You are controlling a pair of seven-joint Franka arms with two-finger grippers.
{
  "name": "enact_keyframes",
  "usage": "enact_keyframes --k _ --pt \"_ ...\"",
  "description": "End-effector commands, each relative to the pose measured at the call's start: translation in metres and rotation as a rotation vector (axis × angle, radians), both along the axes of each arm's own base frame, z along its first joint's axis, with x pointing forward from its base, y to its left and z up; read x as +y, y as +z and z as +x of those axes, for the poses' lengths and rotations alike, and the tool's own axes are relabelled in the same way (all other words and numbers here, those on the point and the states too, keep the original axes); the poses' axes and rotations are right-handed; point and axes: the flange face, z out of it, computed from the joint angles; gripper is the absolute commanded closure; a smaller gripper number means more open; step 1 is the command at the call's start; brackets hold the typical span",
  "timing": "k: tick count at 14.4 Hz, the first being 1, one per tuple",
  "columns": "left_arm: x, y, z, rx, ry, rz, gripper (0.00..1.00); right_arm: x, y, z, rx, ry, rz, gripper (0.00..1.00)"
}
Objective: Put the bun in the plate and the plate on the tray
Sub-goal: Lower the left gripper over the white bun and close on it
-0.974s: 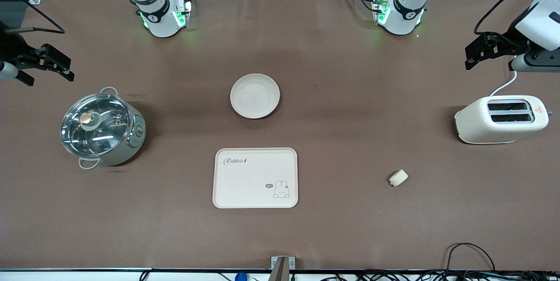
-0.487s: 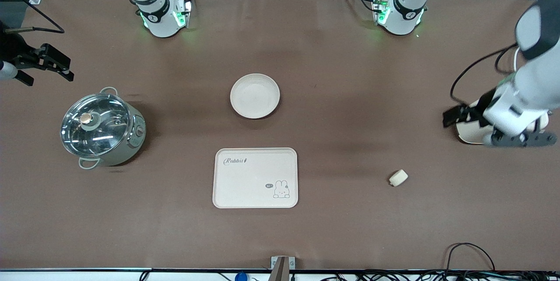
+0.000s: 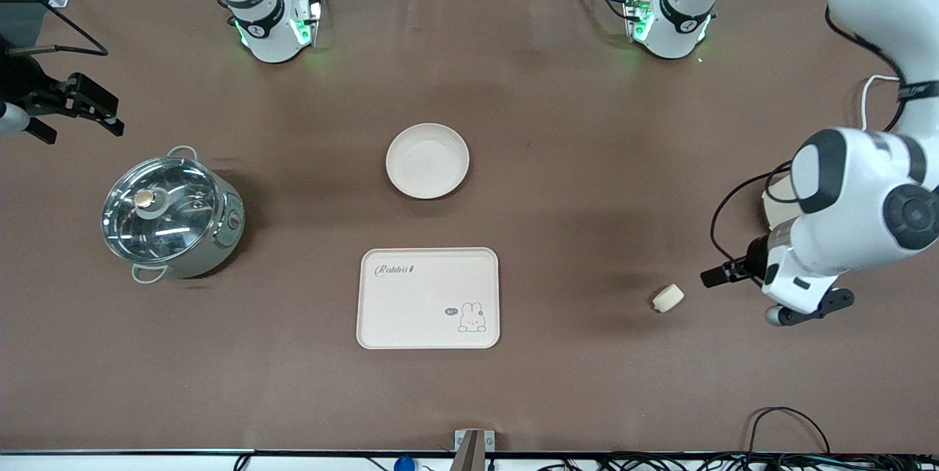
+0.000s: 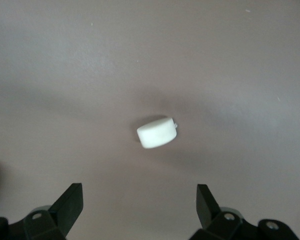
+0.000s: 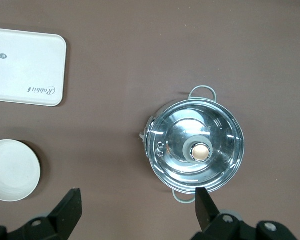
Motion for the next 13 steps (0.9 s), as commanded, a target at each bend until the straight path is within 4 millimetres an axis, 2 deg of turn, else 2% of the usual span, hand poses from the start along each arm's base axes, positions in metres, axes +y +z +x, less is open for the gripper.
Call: enact_keyframes --k 1,4,9,10,13 --pt "-0.01 -0.03 0.007 0.021 0.086 0.005 0.0 0.002 0.002 -0.004 0.0 -0.01 -0.001 0.0" --pt "-0.017 -0.062 0.008 0.049 0.192 0.004 0.02 0.0 0.001 -0.004 0.002 -0.013 -0.001 0.0" --pt "-0.025 -0.113 -0.002 -0.001 0.239 0.06 0.13 0.001 0.003 -0.003 -0.006 -0.011 -0.001 0.0" --pt "-0.031 -0.115 -0.002 -0.015 0.26 0.053 0.13 0.001 0.003 -0.003 -0.004 -0.011 -0.001 0.0" --pt "-0.034 -0.13 -0.001 -0.023 0.319 0.04 0.14 0.003 0.001 -0.003 -0.001 -0.007 -0.001 0.0"
